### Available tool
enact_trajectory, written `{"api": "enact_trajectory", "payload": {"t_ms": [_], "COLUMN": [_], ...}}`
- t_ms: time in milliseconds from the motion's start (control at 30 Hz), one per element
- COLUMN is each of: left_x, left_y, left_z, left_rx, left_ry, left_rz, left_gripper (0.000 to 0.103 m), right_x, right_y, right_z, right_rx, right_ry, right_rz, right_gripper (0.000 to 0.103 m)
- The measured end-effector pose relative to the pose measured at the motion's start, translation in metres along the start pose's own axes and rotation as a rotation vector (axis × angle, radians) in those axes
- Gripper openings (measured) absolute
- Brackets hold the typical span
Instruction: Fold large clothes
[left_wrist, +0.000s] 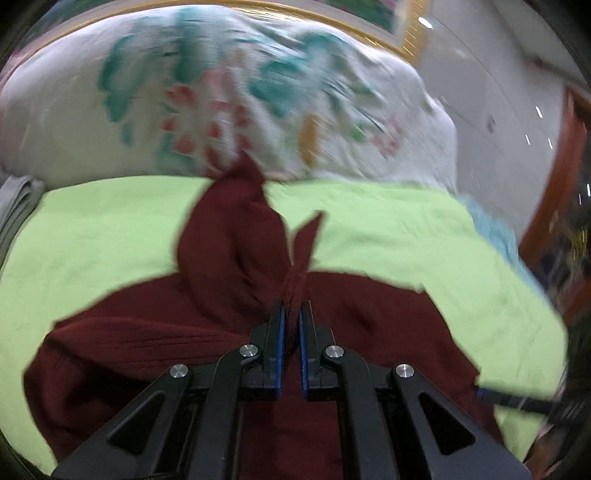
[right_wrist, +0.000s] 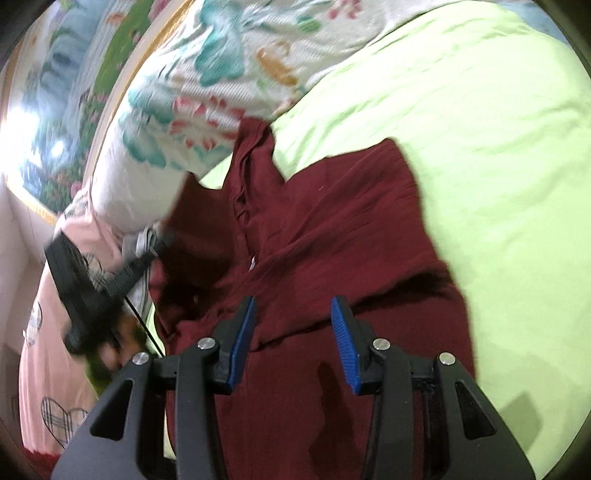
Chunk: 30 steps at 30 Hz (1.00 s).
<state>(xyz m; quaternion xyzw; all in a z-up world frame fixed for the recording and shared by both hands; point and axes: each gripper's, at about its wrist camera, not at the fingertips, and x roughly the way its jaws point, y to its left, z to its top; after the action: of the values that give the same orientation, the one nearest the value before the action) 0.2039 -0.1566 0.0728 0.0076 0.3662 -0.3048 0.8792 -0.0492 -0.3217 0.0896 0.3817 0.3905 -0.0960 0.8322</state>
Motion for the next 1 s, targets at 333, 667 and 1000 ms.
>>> {"api": "enact_trajectory", "payload": {"t_ms": [333, 667, 1000], "left_x": [0.043, -0.05, -0.093], "left_y": [-0.048, 0.022, 0.187], "left_z": [-0.07, -0.101, -0.13], "left_rx": [0.037, -0.021, -0.395], "left_ry": [0.214, 0.174, 0.124], "left_rz": [-0.078, -0.012, 0.294], "left_gripper": [0.021, 0.054, 0.053], "right_x": [-0.013, 0.029, 0.083], "right_y": [-0.01, 0.011, -0.002], "right_z": [-0.001, 0.003, 0.026], "right_rx": [0.029, 0.034, 0.059], "right_ry": [-0.014, 0.042, 0.085], "right_rz": [-0.026, -0.005, -0.137], "right_gripper": [0.043, 0.043, 0.043]}}
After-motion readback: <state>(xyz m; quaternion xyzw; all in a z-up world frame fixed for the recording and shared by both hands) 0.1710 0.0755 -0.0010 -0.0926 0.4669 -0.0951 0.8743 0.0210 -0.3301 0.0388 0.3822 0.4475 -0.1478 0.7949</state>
